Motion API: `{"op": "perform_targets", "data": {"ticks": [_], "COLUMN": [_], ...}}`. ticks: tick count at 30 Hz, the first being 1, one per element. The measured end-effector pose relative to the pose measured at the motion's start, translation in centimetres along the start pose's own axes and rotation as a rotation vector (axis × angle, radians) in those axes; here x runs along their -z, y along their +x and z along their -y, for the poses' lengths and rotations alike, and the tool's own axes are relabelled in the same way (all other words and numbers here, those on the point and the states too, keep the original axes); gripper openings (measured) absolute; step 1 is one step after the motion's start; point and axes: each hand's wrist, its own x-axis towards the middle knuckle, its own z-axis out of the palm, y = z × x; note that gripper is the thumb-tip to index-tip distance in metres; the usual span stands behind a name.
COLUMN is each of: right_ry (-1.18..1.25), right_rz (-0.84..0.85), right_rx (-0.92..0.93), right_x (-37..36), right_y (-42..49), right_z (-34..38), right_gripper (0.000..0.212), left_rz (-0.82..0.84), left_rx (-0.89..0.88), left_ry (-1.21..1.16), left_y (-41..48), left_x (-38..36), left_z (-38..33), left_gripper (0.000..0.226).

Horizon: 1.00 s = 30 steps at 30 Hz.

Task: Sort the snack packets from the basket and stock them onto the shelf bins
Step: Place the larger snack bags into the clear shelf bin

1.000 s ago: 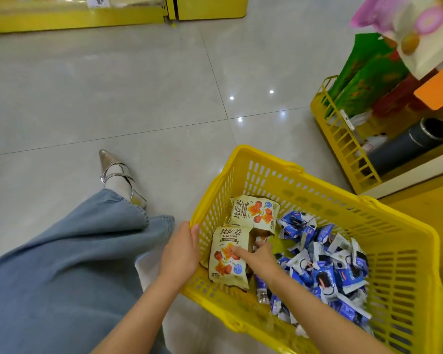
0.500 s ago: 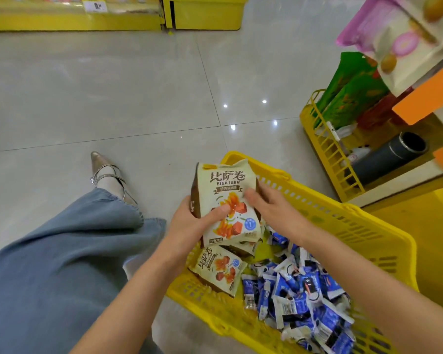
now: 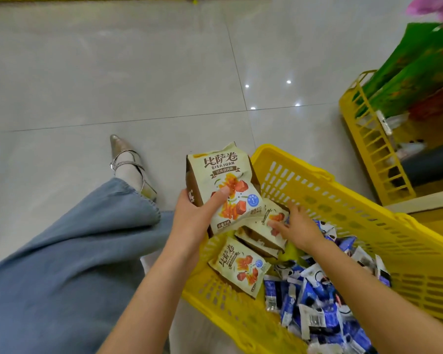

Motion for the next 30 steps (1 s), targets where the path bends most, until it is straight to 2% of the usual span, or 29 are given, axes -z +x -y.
{"op": "perform_targets", "data": {"ticks": [2, 4, 7, 9, 11, 12, 15, 16, 19, 22, 30], "right_ry": [-0.113, -0.077, 0.401, 0.588, 0.624, 0.625, 0.688, 0.699, 0.715, 0.72, 0.754], "right_rz": [0.026, 0.079, 0.265, 0.245, 0.252, 0.281, 0.324, 0.312, 0.263, 0.181, -0.178], "right_rx": [0.027, 0.038, -0.07, -0.119, -0.216, -0.256, -0.233, -0.216, -0.187, -0.179, -0.156], "right_x": [-0.1, -0.4, -2.1, -3.1, -4.0, -4.5, -5.4, -5.4, -4.1, -1.6, 7.1], "right_y": [0.2, -0.1, -0.6, -0.8, -1.4, -1.9, -3.4, -3.9, -5.5, -7.3, -15.8], "right_z": [0.0, 0.3, 0.9, 1.2, 1.8, 2.1, 2.8, 2.9, 2.5, 0.8, -5.2], "right_gripper": [0.065, 0.051, 0.023, 0.035, 0.058, 0.06, 0.037, 0.035, 0.048, 0.049, 0.043], "left_rz": [0.001, 0.001, 0.007, 0.005, -0.011, -0.018, 0.01, 0.022, 0.035, 0.059, 0.241], "left_rx": [0.003, -0.002, -0.003, 0.003, 0.006, 0.007, -0.001, -0.006, -0.015, -0.028, -0.125], "left_ry": [-0.005, -0.008, 0.006, 0.013, 0.015, 0.024, 0.064, 0.082, 0.13, 0.207, 0.429], "left_y": [0.3, 0.4, 0.5, 0.6, 0.6, 0.7, 0.5, 0.3, -0.3, -1.5, -5.2], "left_x": [-0.1, -0.1, -0.2, -0.2, -0.3, -0.4, -0.9, -1.1, -1.6, -2.4, -7.2], "left_z": [0.1, 0.4, 0.8, 0.9, 0.9, 0.9, 1.1, 1.3, 1.9, 2.7, 3.7], "left_gripper": [0.058, 0.052, 0.051, 0.052, 0.051, 0.051, 0.054, 0.054, 0.053, 0.05, 0.055]}}
